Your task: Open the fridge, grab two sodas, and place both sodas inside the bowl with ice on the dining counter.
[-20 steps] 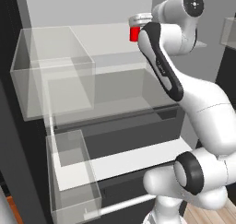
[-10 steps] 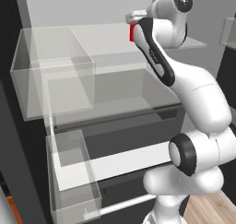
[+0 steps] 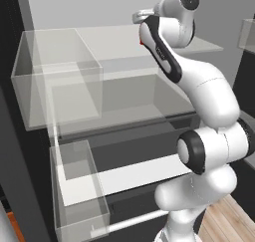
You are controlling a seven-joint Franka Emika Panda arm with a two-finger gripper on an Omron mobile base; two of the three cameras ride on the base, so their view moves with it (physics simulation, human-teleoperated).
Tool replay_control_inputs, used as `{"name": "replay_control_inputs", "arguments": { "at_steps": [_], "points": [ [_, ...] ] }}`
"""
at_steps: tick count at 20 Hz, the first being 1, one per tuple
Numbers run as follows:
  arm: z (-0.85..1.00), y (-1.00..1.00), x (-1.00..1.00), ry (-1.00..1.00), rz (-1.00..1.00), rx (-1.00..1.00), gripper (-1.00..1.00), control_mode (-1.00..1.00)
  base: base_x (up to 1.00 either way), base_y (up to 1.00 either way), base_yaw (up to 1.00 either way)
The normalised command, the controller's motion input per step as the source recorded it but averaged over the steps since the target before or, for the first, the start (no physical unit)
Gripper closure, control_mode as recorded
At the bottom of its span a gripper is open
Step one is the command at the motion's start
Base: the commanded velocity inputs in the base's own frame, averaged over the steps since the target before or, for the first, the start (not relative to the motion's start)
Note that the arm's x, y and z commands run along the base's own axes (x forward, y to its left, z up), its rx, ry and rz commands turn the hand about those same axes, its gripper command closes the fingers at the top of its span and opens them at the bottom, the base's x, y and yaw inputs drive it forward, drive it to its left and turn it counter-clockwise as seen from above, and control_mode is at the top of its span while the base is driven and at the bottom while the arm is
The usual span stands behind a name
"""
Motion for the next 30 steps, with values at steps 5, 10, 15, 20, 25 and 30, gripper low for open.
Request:
{"name": "replay_control_inputs", "arguments": {
  "at_steps": [5,10,15,20,25,30],
  "points": [
    [-0.14,0.00,0.18,0.00,0.00,0.00,-1.00,-1.00,0.00,0.00,0.00],
    [-0.15,0.00,0.16,0.00,0.00,0.00,-1.00,-1.00,0.00,0.00,0.00],
    [-0.13,0.00,0.15,0.00,0.00,0.00,-1.00,-1.00,0.00,0.00,0.00],
    [-0.16,0.00,0.14,0.00,0.00,0.00,-1.00,-1.00,0.00,0.00,0.00],
    [-0.18,0.00,0.15,0.02,0.00,0.00,1.00,-1.00,0.00,0.00,0.00],
    [-0.15,0.00,0.15,0.01,0.00,0.00,1.00,-1.00,0.00,0.00,0.00]
  ]
}}
